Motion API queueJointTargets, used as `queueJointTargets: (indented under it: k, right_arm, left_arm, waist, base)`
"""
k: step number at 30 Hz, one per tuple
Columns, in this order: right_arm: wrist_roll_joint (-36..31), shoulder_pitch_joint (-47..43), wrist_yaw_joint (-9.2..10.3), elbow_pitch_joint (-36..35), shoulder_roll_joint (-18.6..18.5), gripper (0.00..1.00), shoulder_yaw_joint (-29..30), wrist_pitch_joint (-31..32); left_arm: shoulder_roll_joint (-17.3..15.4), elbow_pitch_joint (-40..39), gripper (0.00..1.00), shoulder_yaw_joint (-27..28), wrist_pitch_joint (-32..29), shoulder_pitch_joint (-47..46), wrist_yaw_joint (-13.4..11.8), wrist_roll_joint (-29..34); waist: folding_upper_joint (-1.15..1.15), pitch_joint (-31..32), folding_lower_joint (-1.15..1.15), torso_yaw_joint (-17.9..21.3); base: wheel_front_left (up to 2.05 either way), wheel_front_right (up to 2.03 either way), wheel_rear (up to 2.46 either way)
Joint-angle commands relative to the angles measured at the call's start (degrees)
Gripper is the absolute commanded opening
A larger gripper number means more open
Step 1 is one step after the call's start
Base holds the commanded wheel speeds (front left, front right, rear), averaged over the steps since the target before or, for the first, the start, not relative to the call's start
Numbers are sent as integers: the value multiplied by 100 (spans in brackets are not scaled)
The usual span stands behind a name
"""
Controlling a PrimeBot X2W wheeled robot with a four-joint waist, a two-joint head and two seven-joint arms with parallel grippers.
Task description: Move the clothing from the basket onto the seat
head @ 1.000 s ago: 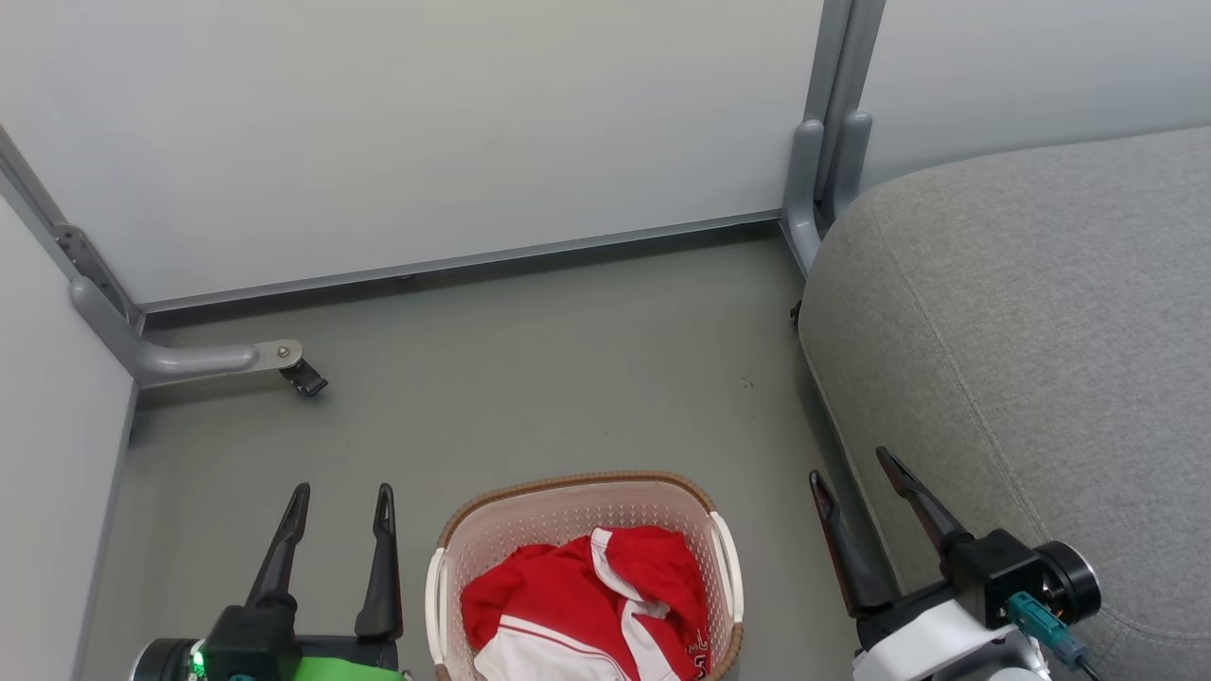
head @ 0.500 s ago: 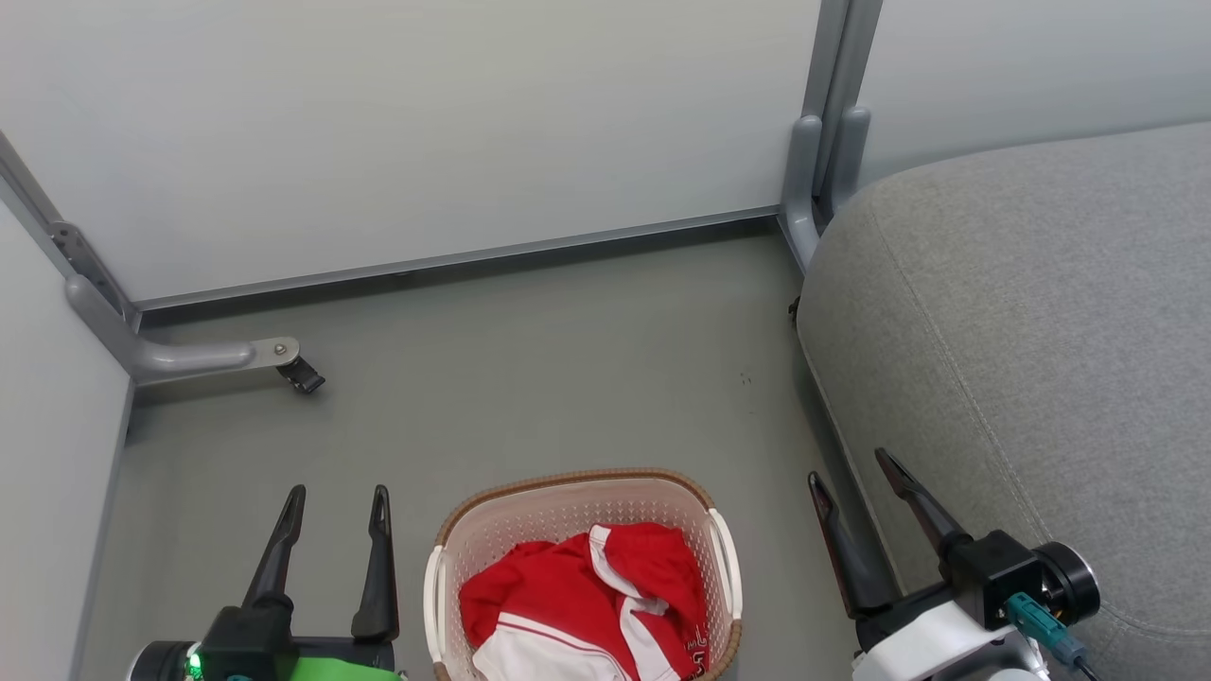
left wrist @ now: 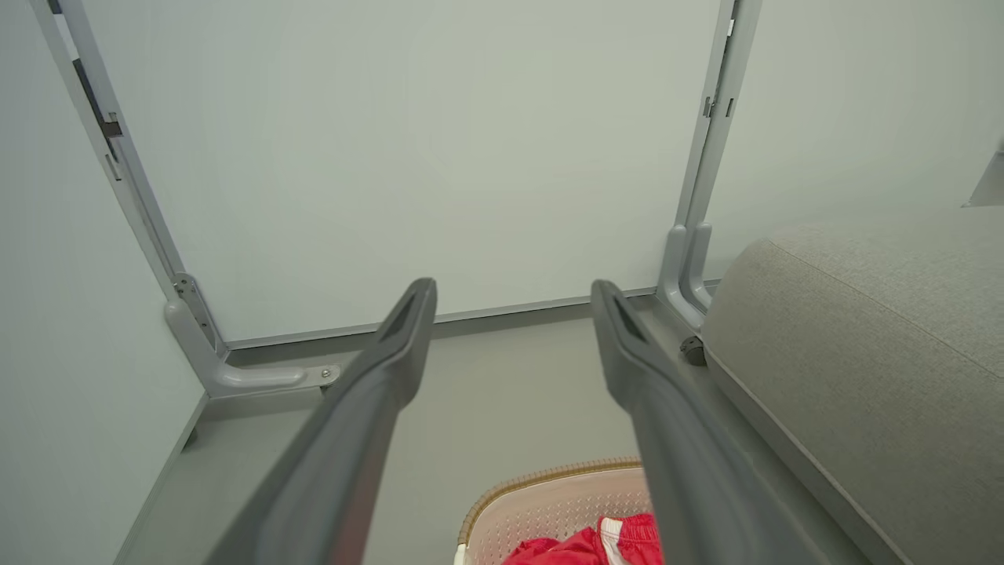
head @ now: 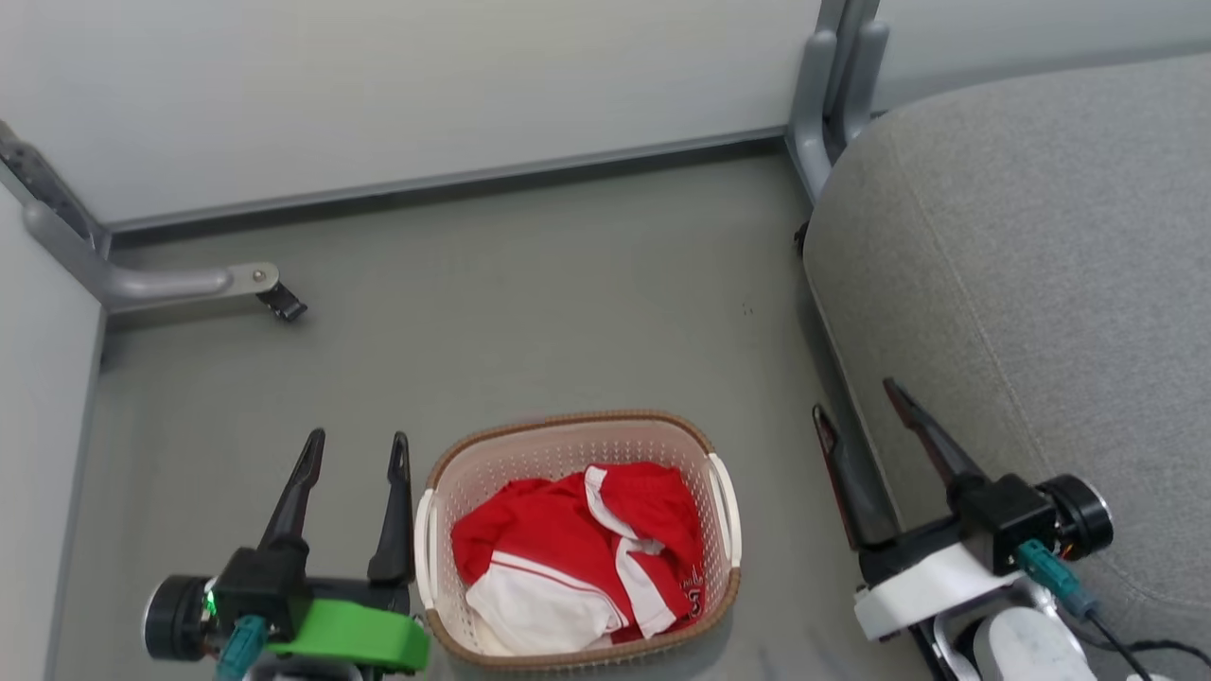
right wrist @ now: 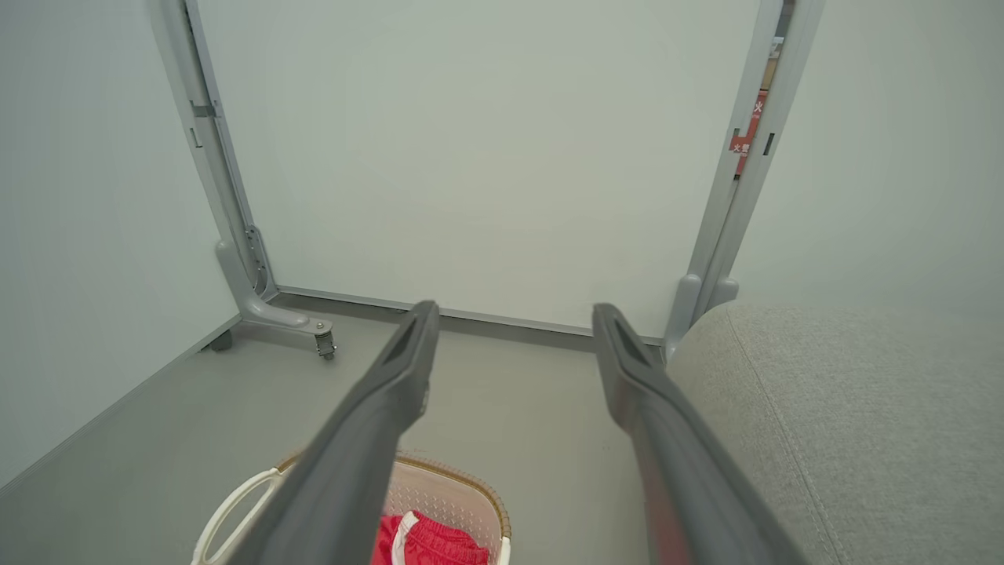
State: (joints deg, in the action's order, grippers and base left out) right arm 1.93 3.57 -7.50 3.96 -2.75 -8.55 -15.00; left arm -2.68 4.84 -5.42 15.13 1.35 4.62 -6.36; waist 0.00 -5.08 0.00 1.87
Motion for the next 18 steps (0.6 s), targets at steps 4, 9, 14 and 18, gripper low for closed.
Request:
queueJointTargets:
  k: [4,9,14,18]
  right_arm:
    - [-20,522,2,-126,-23,100,138,-28]
    - [-112,992,2,-213,-23,100,292,-28]
    - [-193,1413,2,-335,-24,100,431,-28]
    - [-253,1678,2,-446,-24,100,513,-28]
  left_arm:
    - [-36,270,100,-114,4,-750,131,202]
    - [-86,630,100,-305,4,-1495,236,386]
    - [-177,1061,100,-589,4,-2263,283,462]
    - [-350,1483,100,-1051,5,-2878,290,455]
  waist:
    - [0,-1503,0,-141]
    - [0,-2285,0,-209]
    - [0,-2941,0,-236]
    - [0,-3379,0,-215]
  base:
    - [0,0,0]
    - [0,0,0]
    - [0,0,0]
    - [0,0,0]
